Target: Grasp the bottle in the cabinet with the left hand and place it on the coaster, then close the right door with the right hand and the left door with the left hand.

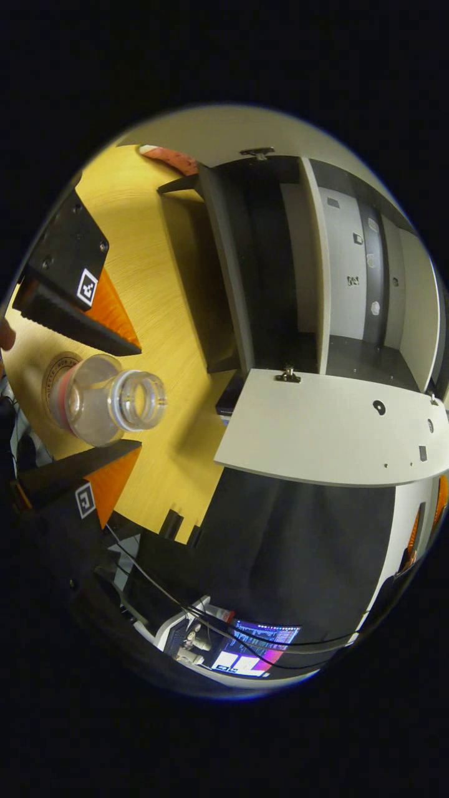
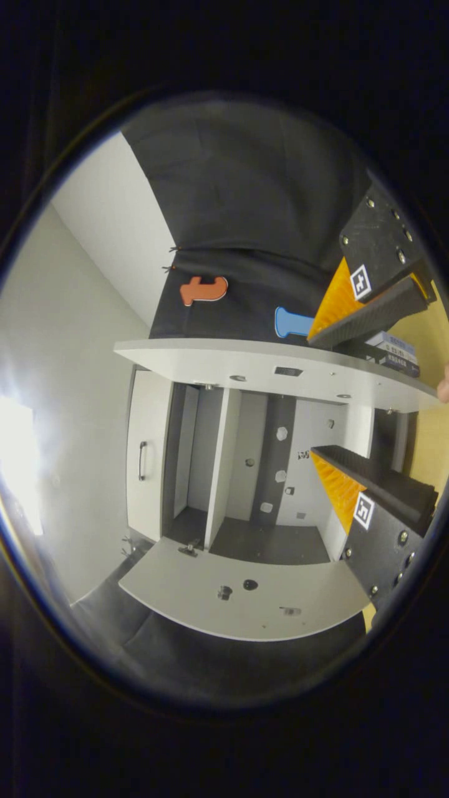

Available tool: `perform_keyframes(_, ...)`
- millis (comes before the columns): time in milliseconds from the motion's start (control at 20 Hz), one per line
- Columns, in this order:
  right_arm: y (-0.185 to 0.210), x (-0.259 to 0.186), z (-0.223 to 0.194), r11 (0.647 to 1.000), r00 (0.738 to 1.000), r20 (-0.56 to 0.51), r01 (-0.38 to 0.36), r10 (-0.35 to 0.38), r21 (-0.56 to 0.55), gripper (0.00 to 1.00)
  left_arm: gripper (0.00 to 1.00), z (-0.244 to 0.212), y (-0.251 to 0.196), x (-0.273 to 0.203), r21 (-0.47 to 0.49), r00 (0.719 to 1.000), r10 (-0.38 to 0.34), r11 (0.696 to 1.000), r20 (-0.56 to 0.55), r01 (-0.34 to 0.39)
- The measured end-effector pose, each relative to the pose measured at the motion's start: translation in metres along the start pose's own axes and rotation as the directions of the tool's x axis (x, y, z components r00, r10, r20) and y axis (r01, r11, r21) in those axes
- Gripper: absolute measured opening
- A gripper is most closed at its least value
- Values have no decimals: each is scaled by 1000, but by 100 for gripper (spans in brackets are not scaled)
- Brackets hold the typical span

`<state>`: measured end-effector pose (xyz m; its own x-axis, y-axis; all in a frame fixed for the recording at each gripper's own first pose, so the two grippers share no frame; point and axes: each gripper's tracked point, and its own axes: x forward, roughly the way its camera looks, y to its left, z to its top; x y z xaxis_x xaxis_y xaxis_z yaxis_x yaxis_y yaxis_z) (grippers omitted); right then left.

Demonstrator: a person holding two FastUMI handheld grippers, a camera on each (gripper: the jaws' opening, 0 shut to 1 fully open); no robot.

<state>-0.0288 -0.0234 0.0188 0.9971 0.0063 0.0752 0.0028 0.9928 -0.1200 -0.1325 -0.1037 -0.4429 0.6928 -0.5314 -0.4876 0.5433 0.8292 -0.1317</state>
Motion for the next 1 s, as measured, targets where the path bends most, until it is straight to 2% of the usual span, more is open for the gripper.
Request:
perform_keyframes(100,-1,1,-2,1000,1000,-2,1,-1,4,96,88,10,0,-3,3,1000,2,1000,14,-3)
perform_keyframes(350,-3,0,-6,1000,1000,-5,4,-4,9,94,87,49,-4,-10,18,996,-19,1000,82,18)
perform_keyframes(400,-3,1,-6,1000,1000,-5,5,-5,10,96,87,56,-4,-11,23,996,-18,1000,91,16)
perform_keyframes(650,-9,0,-9,1000,1000,-5,16,-16,26,94,87,104,9,-17,5,985,20,1000,169,-21)
perform_keyframes(850,-15,0,-12,999,1000,-9,28,-27,35,96,87,144,36,-26,-37,975,121,993,185,-116)
perform_keyframes(900,-16,1,-13,999,1000,-10,27,-27,41,94,87,159,40,-31,-62,973,136,990,188,-126)
perform_keyframes(950,-17,2,-15,999,1000,-11,26,-25,47,94,93,178,43,-36,-87,966,154,987,206,-138)
perform_keyframes(1000,-18,3,-16,998,1000,-13,25,-25,52,94,90,200,48,-44,-106,957,174,983,232,-153)
